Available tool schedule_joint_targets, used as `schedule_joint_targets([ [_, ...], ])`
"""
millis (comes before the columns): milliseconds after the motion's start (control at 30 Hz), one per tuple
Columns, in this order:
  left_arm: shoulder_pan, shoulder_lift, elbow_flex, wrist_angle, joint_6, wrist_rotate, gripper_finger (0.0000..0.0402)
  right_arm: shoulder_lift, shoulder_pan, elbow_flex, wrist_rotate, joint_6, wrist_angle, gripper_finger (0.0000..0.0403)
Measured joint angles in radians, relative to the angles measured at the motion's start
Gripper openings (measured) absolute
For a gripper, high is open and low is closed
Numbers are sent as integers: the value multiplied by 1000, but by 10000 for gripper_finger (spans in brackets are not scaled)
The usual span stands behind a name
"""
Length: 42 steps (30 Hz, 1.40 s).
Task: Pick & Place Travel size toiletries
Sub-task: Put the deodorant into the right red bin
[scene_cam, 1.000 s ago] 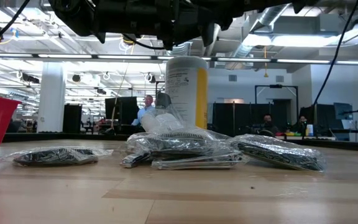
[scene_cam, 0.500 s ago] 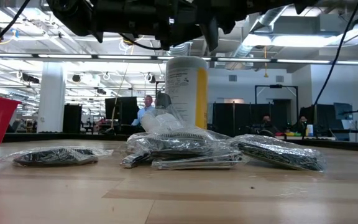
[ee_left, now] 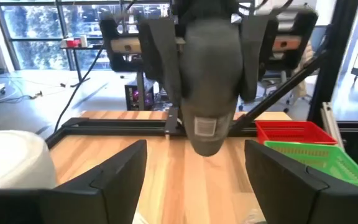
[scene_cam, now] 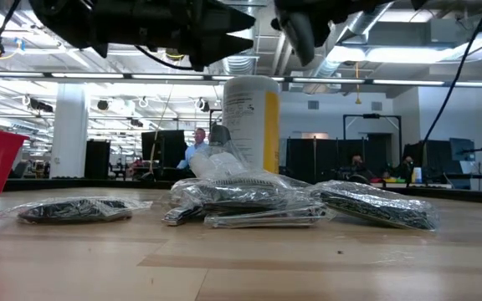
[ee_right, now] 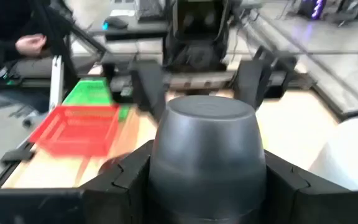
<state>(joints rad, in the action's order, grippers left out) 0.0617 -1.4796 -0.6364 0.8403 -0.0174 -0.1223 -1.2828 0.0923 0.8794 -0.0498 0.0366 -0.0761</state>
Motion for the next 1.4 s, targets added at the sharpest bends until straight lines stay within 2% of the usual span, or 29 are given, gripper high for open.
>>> schedule_joint_targets([
  [167,21,36,28,-1,0,2,257,25,35,0,-1,57,85,191],
  [600,63,37,29,-3,0,6,259,57,176,0,-3,303,302,191],
  [1033,104,36,29,-3,1,2,260,61,382,0,-3,575,493,191],
  [1400,136,36,29,-2,83,3,260,61,562,0,-24,846,589,191],
])
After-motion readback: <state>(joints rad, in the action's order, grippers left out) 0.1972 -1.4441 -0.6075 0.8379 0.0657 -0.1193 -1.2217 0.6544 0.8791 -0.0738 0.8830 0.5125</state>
